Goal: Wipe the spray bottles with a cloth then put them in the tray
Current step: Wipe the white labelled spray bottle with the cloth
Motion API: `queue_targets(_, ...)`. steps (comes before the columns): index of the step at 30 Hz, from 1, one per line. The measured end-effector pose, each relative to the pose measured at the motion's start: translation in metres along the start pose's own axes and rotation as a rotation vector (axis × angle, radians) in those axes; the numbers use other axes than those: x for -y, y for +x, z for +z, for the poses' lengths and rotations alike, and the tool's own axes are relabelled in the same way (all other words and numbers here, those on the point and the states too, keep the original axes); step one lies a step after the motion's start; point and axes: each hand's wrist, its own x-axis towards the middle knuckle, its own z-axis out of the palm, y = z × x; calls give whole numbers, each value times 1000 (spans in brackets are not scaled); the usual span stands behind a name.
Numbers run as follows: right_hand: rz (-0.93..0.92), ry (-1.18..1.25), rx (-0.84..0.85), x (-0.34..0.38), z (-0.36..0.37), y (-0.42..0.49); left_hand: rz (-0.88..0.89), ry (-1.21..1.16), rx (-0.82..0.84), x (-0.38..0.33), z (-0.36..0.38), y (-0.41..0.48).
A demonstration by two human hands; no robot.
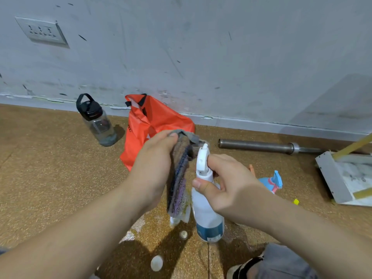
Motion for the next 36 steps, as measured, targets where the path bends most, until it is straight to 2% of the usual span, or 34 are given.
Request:
queue_targets(2,2,6,-11,-1,-2,3,-23,-58,-26,-8,-2,0)
queue_targets(3,11,7,-15,-1,-2,5,50,6,-24,-11,-3,-2)
queue_targets(5,41,9,-13,0,-4,9,356,243,109,-13,-4,-12)
queue_targets(7,48,10,4,3,-7,11,646,651,322,-5,-6,-20)
queue_targets(8,50,18,31,4,-7,12,729,827,380,3,-8,-20)
queue_targets(10,61,51,71,3,-8,12,696,891,410,12,-9,-16)
queue_targets(15,130,135,103,-1,-11,15,440,480,388,10,-4,-9)
queue_targets(16,140,153,117,0,-13,15,410,459,375,11,-2,-9)
queue_targets(17,134,171,132,0,-16,14,449,526,374,12,-1,-11)
queue_targets(20,59,159,162,-2,-21,13,791,973,349,12,0,-23)
queue_targets(22,24,123,163,-4,-22,13,828,943,358,10,-3,-24)
queue_targets(24,30,99,143,-3,-23,13,696,725,365,9,-4,-17)
queue_targets(26,46,48,149,-3,-24,13,416,422,371,2,-1,-9)
queue_targets(27,34,11,157,-2,-25,12,363,389,366,0,0,-10)
queue_targets(31,-141,-72,146,-2,-23,5,697,815,455,0,-4,-25)
queue_targets(32,-170,-90,135,-3,-22,4,682,809,484,0,-5,-25)
queue_targets(35,-209,-135,110,-7,-22,0,415,516,463,-3,-7,-15)
queue_targets(36,-222,-148,97,-9,-22,-1,383,505,463,-5,-8,-12)
